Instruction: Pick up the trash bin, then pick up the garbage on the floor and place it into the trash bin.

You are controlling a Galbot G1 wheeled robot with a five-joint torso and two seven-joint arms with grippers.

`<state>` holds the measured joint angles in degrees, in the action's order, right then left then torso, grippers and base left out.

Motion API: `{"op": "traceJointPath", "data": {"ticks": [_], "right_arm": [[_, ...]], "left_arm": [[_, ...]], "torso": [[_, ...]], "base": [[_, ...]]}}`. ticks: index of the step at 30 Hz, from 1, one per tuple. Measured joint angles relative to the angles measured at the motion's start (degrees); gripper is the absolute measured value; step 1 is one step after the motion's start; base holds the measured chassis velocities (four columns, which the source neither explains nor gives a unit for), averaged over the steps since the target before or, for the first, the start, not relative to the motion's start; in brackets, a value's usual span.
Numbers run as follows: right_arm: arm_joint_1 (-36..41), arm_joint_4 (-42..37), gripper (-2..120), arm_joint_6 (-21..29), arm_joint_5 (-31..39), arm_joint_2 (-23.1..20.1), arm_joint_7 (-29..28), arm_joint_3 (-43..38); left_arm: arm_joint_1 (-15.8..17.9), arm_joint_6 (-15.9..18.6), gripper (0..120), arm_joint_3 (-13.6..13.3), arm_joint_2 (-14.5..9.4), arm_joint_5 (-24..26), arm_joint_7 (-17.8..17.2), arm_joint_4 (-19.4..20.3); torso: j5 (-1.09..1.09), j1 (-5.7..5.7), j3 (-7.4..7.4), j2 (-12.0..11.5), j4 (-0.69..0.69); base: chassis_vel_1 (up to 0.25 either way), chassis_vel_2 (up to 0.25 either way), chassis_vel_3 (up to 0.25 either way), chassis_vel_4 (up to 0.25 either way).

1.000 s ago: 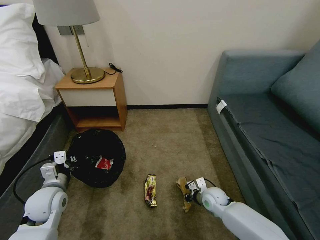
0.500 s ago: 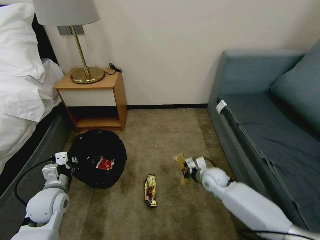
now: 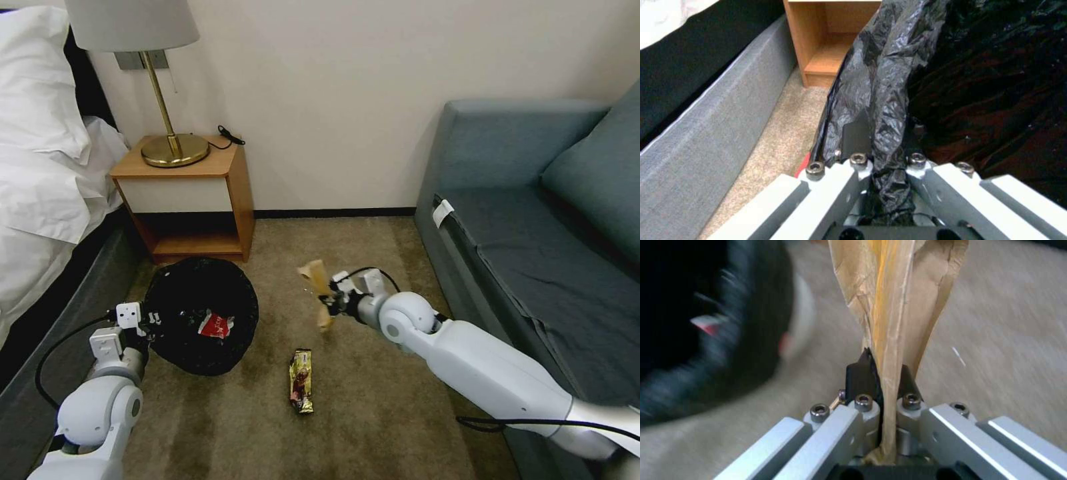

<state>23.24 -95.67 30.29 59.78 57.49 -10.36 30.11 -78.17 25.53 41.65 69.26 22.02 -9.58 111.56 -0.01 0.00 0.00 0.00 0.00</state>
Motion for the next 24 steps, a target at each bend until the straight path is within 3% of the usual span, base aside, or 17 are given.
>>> {"op": "traceJointPath", "data": {"ticks": [6, 15, 24], "right_arm": [[-8.8, 0.9, 0, -5.7, 1.9, 6.4, 0.0, 6.9], [-13.4, 7.0, 0, -8.5, 2.9, 15.7, -0.2, 15.3], [-11.8, 12.1, 4, -9.2, 1.2, 18.3, -1.3, 17.2]], "left_arm": [[0.6, -0.1, 1, -0.1, 0.0, -0.1, 0.0, -1.3], [1.0, -0.8, 1, -0.4, 0.2, -0.4, 0.9, -2.4], [2.0, -1.1, 1, -0.6, 0.4, -0.2, 1.0, -3.3]], "torso": [[-0.02, 0.0, 0.0, 0.0, 0.01], [-0.01, 0.0, 0.0, 0.0, 0.01], [0.0, 0.0, 0.0, 0.0, 0.0]], "base": [[0.0, 0.0, 0.0, 0.0], [0.0, 0.0, 0.0, 0.0], [0.0, 0.0, 0.0, 0.0]]}}
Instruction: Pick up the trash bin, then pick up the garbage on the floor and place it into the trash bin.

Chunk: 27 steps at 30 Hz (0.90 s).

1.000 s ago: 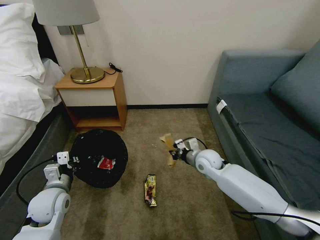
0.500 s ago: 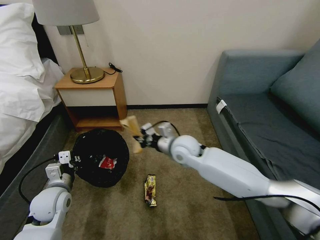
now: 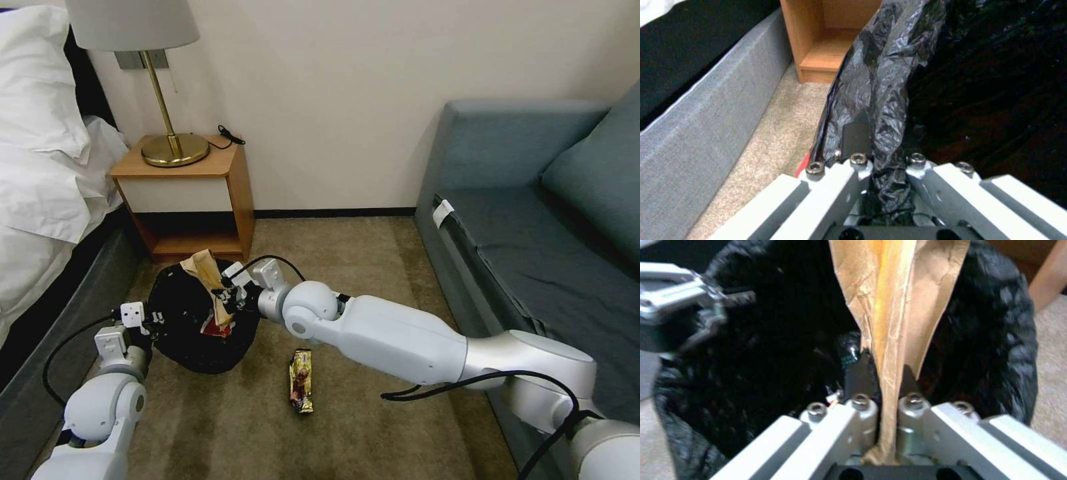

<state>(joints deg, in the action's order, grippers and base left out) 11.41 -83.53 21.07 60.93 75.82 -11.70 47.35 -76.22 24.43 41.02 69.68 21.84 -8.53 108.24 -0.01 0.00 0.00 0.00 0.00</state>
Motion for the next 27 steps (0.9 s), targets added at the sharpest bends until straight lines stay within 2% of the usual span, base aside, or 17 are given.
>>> {"op": "traceJointPath", "data": {"ticks": [3, 9, 10, 12, 16, 17, 19, 21, 23, 24, 25, 27], "right_arm": [[0.4, 0.4, 10, 0.0, -0.3, 0.0, -0.1, 0.0], [1.3, 1.4, 36, 0.6, -1.2, -0.1, -0.2, -0.2], [1.3, 1.4, 36, 0.6, -1.2, -0.1, -0.2, -0.2], [1.5, 1.4, 47, 0.8, -1.3, 0.0, -0.2, -0.4], [1.5, 1.2, 56, 0.9, -1.3, 0.1, -0.2, -0.5], [1.5, 0.8, 64, 1.0, -1.3, 0.2, -0.4, -0.8], [1.5, 0.6, 68, 1.2, -1.3, 0.2, -0.6, -0.9], [1.4, -0.1, 79, 2.2, -1.0, 0.0, -0.8, -1.5], [1.3, -0.3, 83, 2.5, -0.9, -0.1, -0.9, -1.9], [1.1, -0.7, 90, 2.9, -0.7, -0.3, -1.3, -2.4], [1.1, -0.7, 90, 2.9, -0.7, -0.3, -1.3, -2.4], [0.7, -0.9, 99, 3.4, -0.2, -0.7, -2.0, -3.4]], "left_arm": [[0.3, 0.0, 1, -0.1, 0.0, 0.0, 0.0, -0.2], [1.9, 0.0, 1, -0.5, -0.3, 0.3, 0.1, -1.2], [1.9, 0.0, 1, -0.5, -0.3, 0.3, 0.1, -1.2], [2.1, 0.0, 1, -0.7, -0.3, 0.2, 0.1, -1.7], [2.2, 0.0, 1, -0.9, -0.3, 0.2, 0.1, -2.1], [2.3, -0.2, 1, -0.9, -0.3, 0.1, 0.1, -2.6], [2.5, -0.4, 1, -0.9, -0.3, 0.0, 0.1, -2.9], [2.7, -0.7, 1, -0.9, -0.3, -0.1, 0.0, -3.6], [2.8, -0.9, 1, -0.9, -0.3, -0.1, 0.0, -3.7], [2.7, -1.0, 1, -0.8, -0.3, -0.1, -0.1, -3.9], [2.7, -1.0, 1, -0.8, -0.3, -0.1, -0.1, -3.9], [2.4, -1.1, 1, -0.5, -0.4, -0.1, -0.3, -3.9]], "torso": [[0.0, 0.0, 0.0, 0.0, 0.0], [0.01, 0.0, 0.0, 0.0, -0.01], [0.01, 0.0, 0.0, 0.0, -0.01], [0.01, 0.0, 0.0, 0.0, 0.0], [0.01, 0.0, 0.0, 0.0, 0.0], [0.01, 0.0, 0.0, 0.0, 0.0], [0.01, 0.0, 0.0, 0.0, 0.0], [0.01, 0.0, 0.0, 0.0, 0.0], [0.01, 0.0, 0.0, 0.0, 0.0], [0.01, 0.0, 0.01, 0.0, 0.0], [0.01, 0.0, 0.01, 0.0, 0.0], [0.01, 0.0, 0.01, 0.0, 0.0]], "base": [[0.0, 0.0, 0.0, 0.0], [0.0, 0.0, 0.0, 0.0], [0.0, 0.0, 0.0, 0.0], [0.0, 0.0, 0.0, 0.0], [0.0, 0.0, 0.0, 0.0], [0.0, 0.0, 0.0, 0.0], [0.0, 0.0, 0.0, 0.0], [0.0, 0.0, 0.0, 0.0], [0.0, 0.0, 0.0, 0.0], [0.0, 0.0, 0.0, 0.0], [0.0, 0.0, 0.0, 0.0], [0.0, 0.0, 0.0, 0.0]]}}
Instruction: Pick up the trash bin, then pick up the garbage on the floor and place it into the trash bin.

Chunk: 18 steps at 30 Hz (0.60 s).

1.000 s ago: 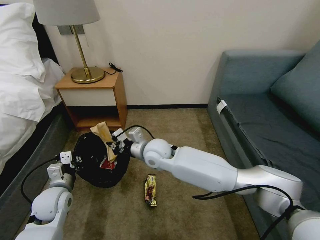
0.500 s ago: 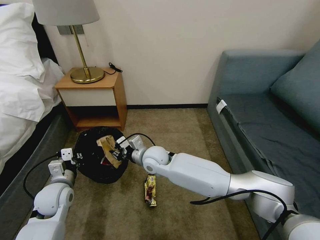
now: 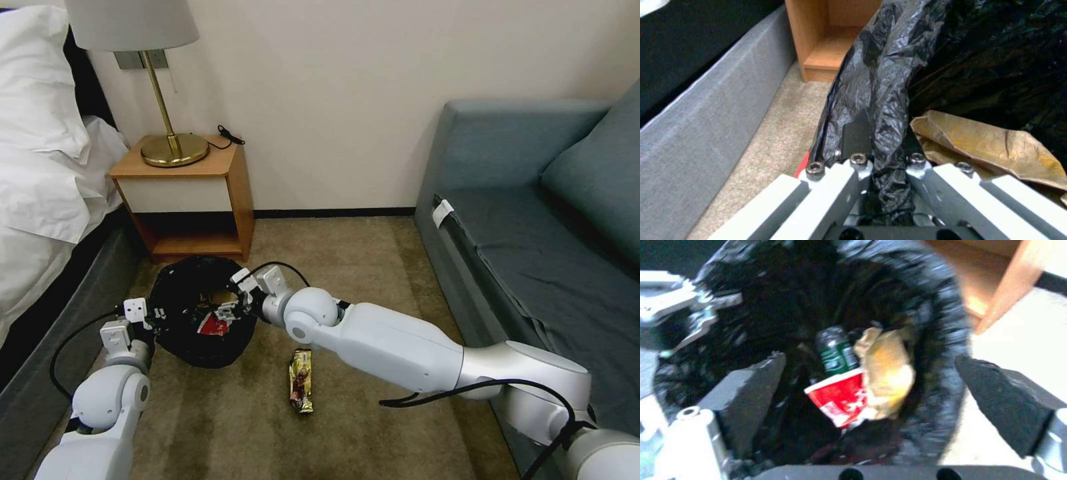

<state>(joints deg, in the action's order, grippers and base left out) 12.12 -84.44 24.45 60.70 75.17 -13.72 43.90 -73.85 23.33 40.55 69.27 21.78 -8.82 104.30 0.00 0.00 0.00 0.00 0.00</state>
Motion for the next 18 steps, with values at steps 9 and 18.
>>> {"op": "traceJointPath", "data": {"ticks": [9, 18], "right_arm": [[-0.1, 1.2, 100, 2.3, 0.1, -1.5, -1.5, -3.4], [2.4, 3.9, 100, 3.8, -1.0, -2.5, -2.1, -5.5]], "left_arm": [[-0.5, 0.0, 1, 1.1, -0.3, 0.4, -0.2, 0.9], [-0.3, 0.3, 1, 1.9, -0.8, 1.3, -0.9, 1.4]], "torso": [[0.0, 0.0, 0.0, 0.0, 0.0], [0.0, 0.0, 0.0, 0.0, 0.0]], "base": [[0.0, 0.0, 0.0, 0.0], [0.0, 0.0, 0.0, 0.0]]}}
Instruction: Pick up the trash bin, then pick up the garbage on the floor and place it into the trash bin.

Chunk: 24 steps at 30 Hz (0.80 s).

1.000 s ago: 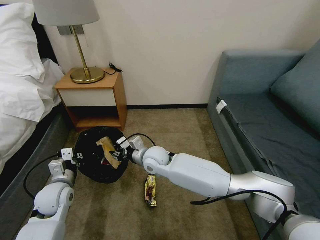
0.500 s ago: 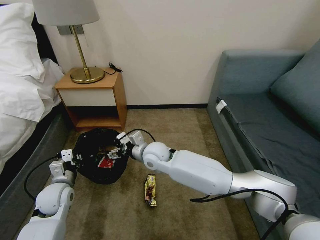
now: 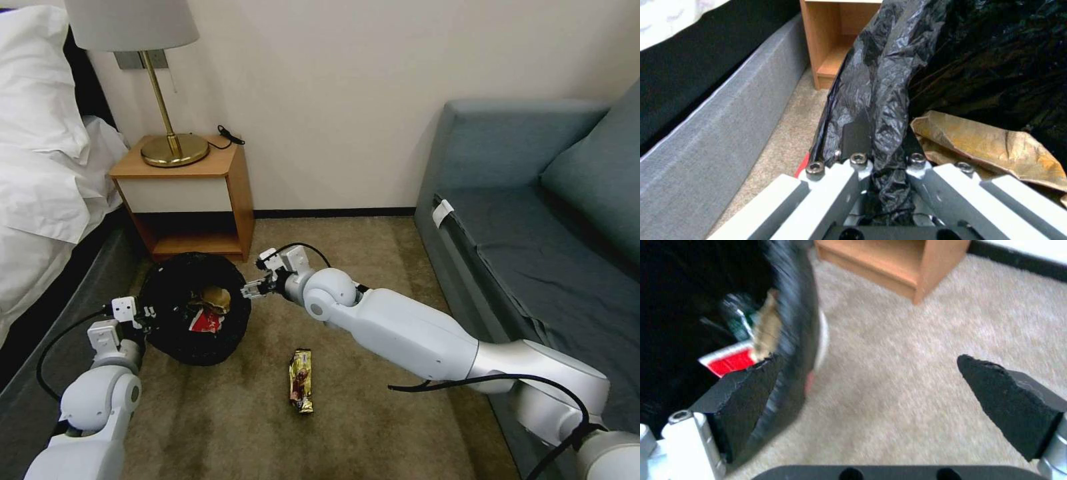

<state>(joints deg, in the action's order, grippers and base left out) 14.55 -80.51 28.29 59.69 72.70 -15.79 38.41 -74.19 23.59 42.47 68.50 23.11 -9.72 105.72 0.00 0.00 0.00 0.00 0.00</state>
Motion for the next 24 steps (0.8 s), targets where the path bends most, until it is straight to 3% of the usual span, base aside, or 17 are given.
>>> {"op": "traceJointPath", "data": {"ticks": [24], "right_arm": [[13.5, 7.5, 100, 2.6, 0.0, 0.8, -3.6, 1.3]], "left_arm": [[-0.9, 1.4, 1, 0.9, 0.2, 1.9, -2.1, 3.8]], "torso": [[0.0, 0.0, 0.0, 0.0, 0.0]], "base": [[0.0, 0.0, 0.0, 0.0]]}}
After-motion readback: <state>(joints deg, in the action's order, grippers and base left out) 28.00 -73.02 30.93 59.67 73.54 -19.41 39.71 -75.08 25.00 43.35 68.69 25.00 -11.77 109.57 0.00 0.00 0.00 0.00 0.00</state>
